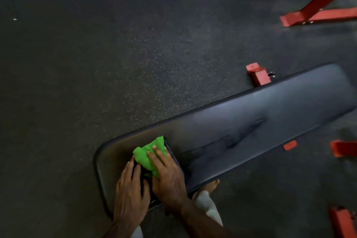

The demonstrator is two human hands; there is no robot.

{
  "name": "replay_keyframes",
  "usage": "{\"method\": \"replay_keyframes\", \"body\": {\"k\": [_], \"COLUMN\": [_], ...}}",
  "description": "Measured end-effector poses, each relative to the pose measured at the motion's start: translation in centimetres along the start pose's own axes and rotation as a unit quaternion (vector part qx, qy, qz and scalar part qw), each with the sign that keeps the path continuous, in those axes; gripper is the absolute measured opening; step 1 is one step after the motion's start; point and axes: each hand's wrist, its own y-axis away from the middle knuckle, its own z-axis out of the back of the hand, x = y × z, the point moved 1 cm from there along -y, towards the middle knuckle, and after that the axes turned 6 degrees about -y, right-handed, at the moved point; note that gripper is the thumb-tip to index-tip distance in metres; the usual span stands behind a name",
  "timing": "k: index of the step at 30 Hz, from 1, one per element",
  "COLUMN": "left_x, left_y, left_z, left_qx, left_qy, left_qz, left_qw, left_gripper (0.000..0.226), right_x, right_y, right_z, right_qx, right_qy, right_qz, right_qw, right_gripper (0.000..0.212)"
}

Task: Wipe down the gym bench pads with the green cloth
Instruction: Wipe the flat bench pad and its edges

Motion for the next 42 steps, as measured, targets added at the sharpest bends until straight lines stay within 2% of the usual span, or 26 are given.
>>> {"method": "replay_keyframes", "body": {"k": [7,10,11,13,15,16,18,21,23,24,25,27,28,29,30,31,32,34,35,36,38,40,41,42], "left_x": [-6.8,-10.4,-11.5,-13.9,-16.4,-17.4,-19.3,-20.9,-21.3,-21.2,-21.1,-21.1,-21.0,-21.0,-21.1,-21.1,-21.1,-21.3,-21.2,-21.1,-21.1,-21.0,-21.0,-21.0], "left_y": [-3.3,-5.4,-6.2,-7.8,-9.0,-9.4,-10.1,-10.4,-10.5,-10.3,-10.2,-10.2,-10.3,-10.4,-10.4,-10.4,-10.4,-10.4,-10.4,-10.4,-10.4,-10.4,-10.4,-10.4], "left_z": [-3.5,-4.4,-4.6,-5.3,-6.3,-6.8,-8.2,-9.8,-10.7,-11.1,-11.1,-11.3,-11.3,-11.3,-11.3,-11.3,-11.4,-11.6,-11.7,-11.7,-11.6,-11.4,-11.4,-11.4], "left_qx": [0.001,-0.015,-0.021,-0.023,-0.014,-0.011,-0.004,0.0,-0.008,-0.011,-0.015,-0.025,-0.027,-0.028,-0.029,-0.029,-0.03,-0.032,-0.036,-0.04,-0.044,-0.046,-0.046,-0.046], "left_qy": [0.013,0.003,-0.003,-0.015,-0.024,-0.027,-0.031,-0.053,-0.057,-0.055,-0.049,-0.039,-0.037,-0.035,-0.032,-0.028,-0.027,-0.032,-0.034,-0.038,-0.036,-0.031,-0.032,-0.033], "left_qz": [-0.136,-0.122,-0.107,-0.078,-0.078,-0.089,-0.11,-0.104,-0.086,-0.079,-0.077,-0.084,-0.085,-0.087,-0.086,-0.082,-0.078,-0.078,-0.079,-0.079,-0.083,-0.085,-0.085,-0.087], "left_qw": [0.991,0.992,0.994,0.997,0.997,0.996,0.993,0.993,0.995,0.995,0.996,0.995,0.995,0.995,0.995,0.996,0.996,0.996,0.996,0.995,0.995,0.995,0.995,0.995], "left_gripper": [0.067,0.069,0.07,0.073,0.074,0.074,0.075,0.075,0.074,0.072,0.071,0.069,0.069,0.07,0.07,0.071,0.071,0.072,0.072,0.072,0.071,0.07,0.07,0.069], "right_x": [-6.3,-10.3,-11.7,-14.7,-18.1,-19.7,-22.9,-25.4,-24.7,-23.9,-22.9,-22.2,-23.1,-24.6,-26.3,-27.5,-28.1,-27.6,-26.4,-25.2,-23.0,-22.8,-23.6,-24.9], "right_y": [1.7,2.2,2.5,2.9,2.8,2.5,1.2,-1.6,-2.8,-2.7,-1.9,0.9,1.9,2.1,1.8,0.8,-0.5,-3.5,-4.5,-4.7,-2.5,1.2,2.5,3.0], "right_z": [7.5,11.6,12.7,14.7,16.8,18.2,21.3,25.7,25.6,24.6,23.4,21.9,22.5,23.8,25.2,26.6,27.7,28.0,27.2,25.7,22.5,20.9,21.5,22.3], "right_qx": [-0.106,-0.178,-0.179,-0.13,-0.064,-0.056,-0.11,-0.234,-0.292,-0.291,-0.258,-0.119,-0.051,-0.015,-0.021,-0.058,-0.124,-0.253,-0.281,-0.27,-0.14,0.007,0.035,0.014], "right_qy": [0.05,0.07,0.079,0.116,0.175,0.193,0.2,0.152,0.088,0.064,0.059,0.113,0.158,0.199,0.223,0.212,0.177,0.097,0.063,0.043,0.054,0.117,0.14,0.155], "right_qz": [-0.057,-0.09,-0.093,-0.072,-0.029,-0.015,-0.018,-0.098,-0.149,-0.155,-0.135,-0.009,0.053,0.096,0.102,0.068,0.007,-0.125,-0.156,-0.152,-0.06,0.044,0.073,0.079], "right_qw": [0.991,0.977,0.976,0.982,0.982,0.979,0.973,0.955,0.941,0.942,0.955,0.986,0.985,0.975,0.969,0.973,0.976,0.955,0.945,0.95,0.987,0.992,0.987,0.985], "right_gripper": [0.064,0.068,0.069,0.071,0.066,0.064,0.062,0.065,0.062,0.061,0.061,0.064,0.067,0.071,0.073,0.073,0.07,0.067,0.067,0.069,0.073,0.073,0.072,0.072]}}
